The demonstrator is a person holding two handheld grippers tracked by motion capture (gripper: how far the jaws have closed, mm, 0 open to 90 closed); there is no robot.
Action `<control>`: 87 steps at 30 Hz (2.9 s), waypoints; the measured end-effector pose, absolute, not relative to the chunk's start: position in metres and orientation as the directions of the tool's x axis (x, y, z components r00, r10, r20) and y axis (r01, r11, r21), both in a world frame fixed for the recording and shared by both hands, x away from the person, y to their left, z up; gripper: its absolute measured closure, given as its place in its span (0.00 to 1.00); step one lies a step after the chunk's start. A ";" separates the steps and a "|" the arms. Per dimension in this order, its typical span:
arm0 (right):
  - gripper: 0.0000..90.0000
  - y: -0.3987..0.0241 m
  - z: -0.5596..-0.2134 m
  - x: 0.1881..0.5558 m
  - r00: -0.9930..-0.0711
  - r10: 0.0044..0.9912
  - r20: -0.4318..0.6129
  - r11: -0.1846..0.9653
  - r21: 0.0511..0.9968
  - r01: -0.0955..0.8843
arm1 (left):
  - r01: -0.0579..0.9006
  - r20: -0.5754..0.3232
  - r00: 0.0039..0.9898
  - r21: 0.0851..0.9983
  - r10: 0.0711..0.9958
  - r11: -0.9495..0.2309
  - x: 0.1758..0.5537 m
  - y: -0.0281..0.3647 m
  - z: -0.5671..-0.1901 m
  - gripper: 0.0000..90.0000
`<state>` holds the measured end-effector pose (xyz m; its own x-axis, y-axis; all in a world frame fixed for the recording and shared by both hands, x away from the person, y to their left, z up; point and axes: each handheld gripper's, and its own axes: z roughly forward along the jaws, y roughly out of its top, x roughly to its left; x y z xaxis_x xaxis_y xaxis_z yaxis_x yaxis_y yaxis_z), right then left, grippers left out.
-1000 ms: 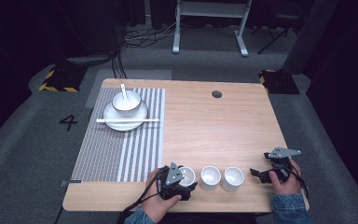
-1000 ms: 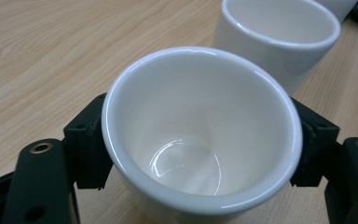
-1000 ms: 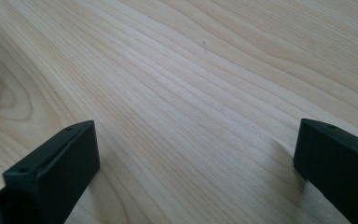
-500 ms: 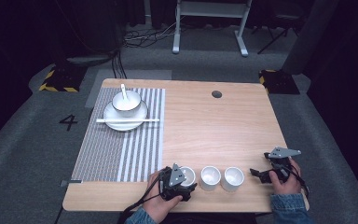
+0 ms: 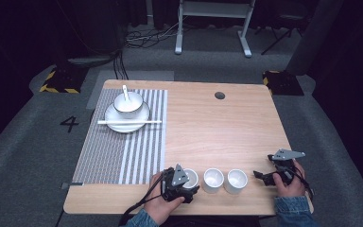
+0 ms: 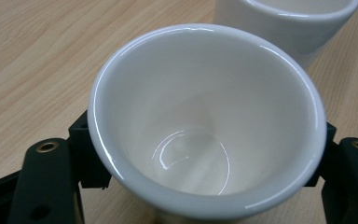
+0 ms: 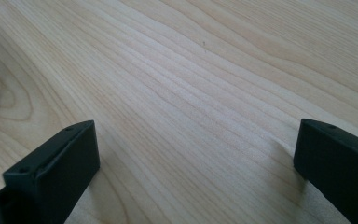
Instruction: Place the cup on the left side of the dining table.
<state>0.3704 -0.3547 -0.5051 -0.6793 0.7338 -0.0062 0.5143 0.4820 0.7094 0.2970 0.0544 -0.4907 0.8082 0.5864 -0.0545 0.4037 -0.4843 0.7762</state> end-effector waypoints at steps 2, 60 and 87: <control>0.00 -0.355 -0.505 0.370 -0.679 0.734 -0.006 0.482 0.710 0.514 | 0.399 -0.056 0.810 0.781 0.584 -0.479 0.297 0.055 -0.487 0.30; 0.00 -0.355 -0.505 0.370 -0.679 0.734 -0.006 0.482 0.710 0.514 | 0.407 -0.001 0.643 0.848 0.766 -0.341 0.346 0.120 -0.399 0.30; 0.00 -0.355 -0.505 0.370 -0.679 0.734 -0.006 0.482 0.710 0.514 | 0.509 -0.032 0.456 0.829 0.889 -0.232 0.411 0.169 -0.440 0.30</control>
<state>0.3704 -0.3547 -0.5051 -0.6793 0.7338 -0.0062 0.5140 0.4818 0.7096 0.4107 0.1689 -0.4404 0.4564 0.8892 -0.0317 0.5088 -0.2316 0.8291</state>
